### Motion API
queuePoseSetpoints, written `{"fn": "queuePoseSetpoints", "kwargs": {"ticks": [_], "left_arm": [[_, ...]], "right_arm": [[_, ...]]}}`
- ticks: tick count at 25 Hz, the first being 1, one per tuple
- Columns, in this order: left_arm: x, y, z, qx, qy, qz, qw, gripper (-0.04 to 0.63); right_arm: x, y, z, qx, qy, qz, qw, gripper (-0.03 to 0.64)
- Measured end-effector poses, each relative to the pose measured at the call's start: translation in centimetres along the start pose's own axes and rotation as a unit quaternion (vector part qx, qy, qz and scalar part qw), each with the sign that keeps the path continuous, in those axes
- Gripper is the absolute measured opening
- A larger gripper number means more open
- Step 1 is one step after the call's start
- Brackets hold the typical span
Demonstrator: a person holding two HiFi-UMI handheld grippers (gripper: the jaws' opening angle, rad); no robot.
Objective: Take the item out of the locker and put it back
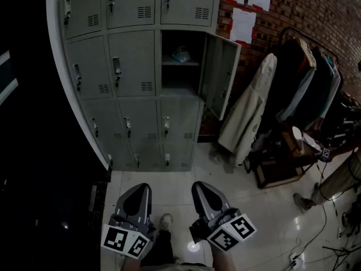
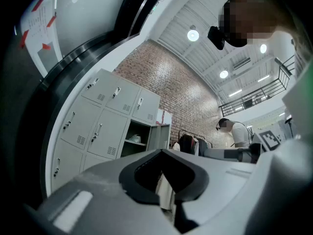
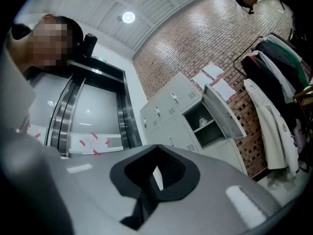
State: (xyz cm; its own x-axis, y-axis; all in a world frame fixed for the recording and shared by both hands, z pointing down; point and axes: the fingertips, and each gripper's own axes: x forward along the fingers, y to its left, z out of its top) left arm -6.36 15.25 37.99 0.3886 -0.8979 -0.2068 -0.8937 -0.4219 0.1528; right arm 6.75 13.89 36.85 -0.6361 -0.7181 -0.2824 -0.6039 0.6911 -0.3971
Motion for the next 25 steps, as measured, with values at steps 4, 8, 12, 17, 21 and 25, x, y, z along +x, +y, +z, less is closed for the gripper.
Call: {"fn": "queuePoseSetpoints", "kwargs": {"ticks": [4, 8, 12, 17, 21, 25], "left_arm": [[3.4, 2.3, -0.8, 0.005, -0.003, -0.003, 1.0000, 0.004], [8.2, 5.9, -2.1, 0.002, 0.000, -0.011, 0.9999, 0.004], [14.5, 10.6, -1.8, -0.002, -0.008, -0.018, 0.9998, 0.004], [23.7, 15.6, -1.0, -0.008, -0.015, -0.052, 0.9985, 0.005], [29.9, 18.4, 1.0, 0.016, -0.041, -0.072, 0.9965, 0.003], [34.1, 20.4, 1.9, 0.021, -0.053, -0.075, 0.9955, 0.003]], "right_arm": [[3.2, -2.0, -0.4, -0.009, 0.001, 0.008, 1.000, 0.000], [7.6, -5.2, -1.1, -0.017, 0.006, 0.004, 1.000, 0.000], [14.3, -8.5, -1.0, -0.026, 0.011, 0.002, 1.000, 0.000], [23.3, -13.1, 0.0, -0.036, 0.004, 0.001, 0.999, 0.000], [29.0, -16.1, 1.7, -0.048, -0.008, -0.003, 0.999, 0.000], [31.9, -18.5, 2.0, -0.048, -0.004, -0.011, 0.999, 0.000]]}}
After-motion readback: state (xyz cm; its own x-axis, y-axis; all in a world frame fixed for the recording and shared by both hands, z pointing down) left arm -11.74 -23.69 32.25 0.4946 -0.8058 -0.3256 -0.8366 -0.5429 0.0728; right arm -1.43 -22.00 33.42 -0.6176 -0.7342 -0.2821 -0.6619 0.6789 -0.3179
